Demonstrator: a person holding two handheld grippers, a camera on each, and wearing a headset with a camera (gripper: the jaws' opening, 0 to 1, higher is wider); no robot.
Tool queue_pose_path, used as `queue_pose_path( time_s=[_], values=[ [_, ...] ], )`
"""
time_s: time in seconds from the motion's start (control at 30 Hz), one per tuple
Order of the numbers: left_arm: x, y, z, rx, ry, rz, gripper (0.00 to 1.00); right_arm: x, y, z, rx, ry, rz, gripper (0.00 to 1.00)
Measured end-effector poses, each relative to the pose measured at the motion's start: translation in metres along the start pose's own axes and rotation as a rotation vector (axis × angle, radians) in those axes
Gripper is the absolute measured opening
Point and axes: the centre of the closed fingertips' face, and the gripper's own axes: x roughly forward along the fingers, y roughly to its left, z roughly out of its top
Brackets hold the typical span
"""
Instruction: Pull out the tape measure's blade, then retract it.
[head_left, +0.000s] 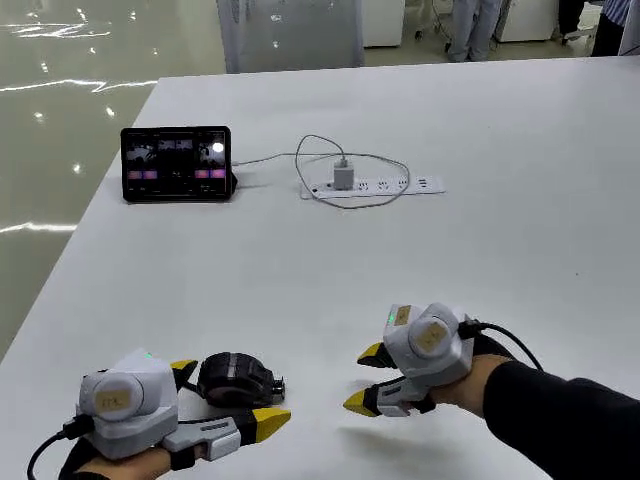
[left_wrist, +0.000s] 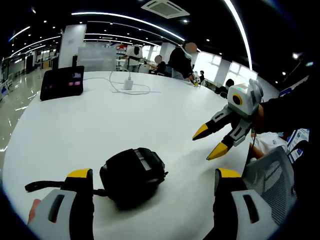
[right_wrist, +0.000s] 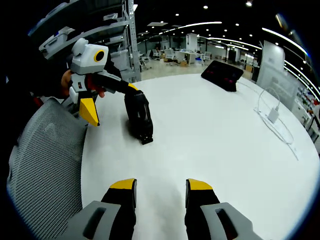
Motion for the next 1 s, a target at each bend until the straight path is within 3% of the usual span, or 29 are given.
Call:
queue_pose_path(
  time_s=[0.33,0.53,0.63,0.8,1.0],
  values=[
    [-0.012,0.012,-0.018,0.073,0.079,-0.011,0.99,-0.033,-0.004,-0.034,0.035,-0.004,-0.049,0.4],
    [-0.019,0.016,-0.02,0.085,0.077,-0.025,0.99,-0.053,-0.008,-0.052,0.063,-0.015,-0.092,0.45],
    [-0.022,0.019,-0.026,0.126,0.107,-0.023,0.99,-0.063,-0.01,-0.063,0.058,-0.013,-0.109,0.48],
    [-0.027,0.02,-0.027,0.15,0.109,-0.033,0.99,-0.082,-0.016,-0.08,0.113,-0.017,-0.142,0.57],
    [-0.031,0.022,-0.024,0.132,0.097,-0.046,0.99,-0.111,-0.026,-0.09,0.139,-0.042,-0.211,0.64]
  ],
)
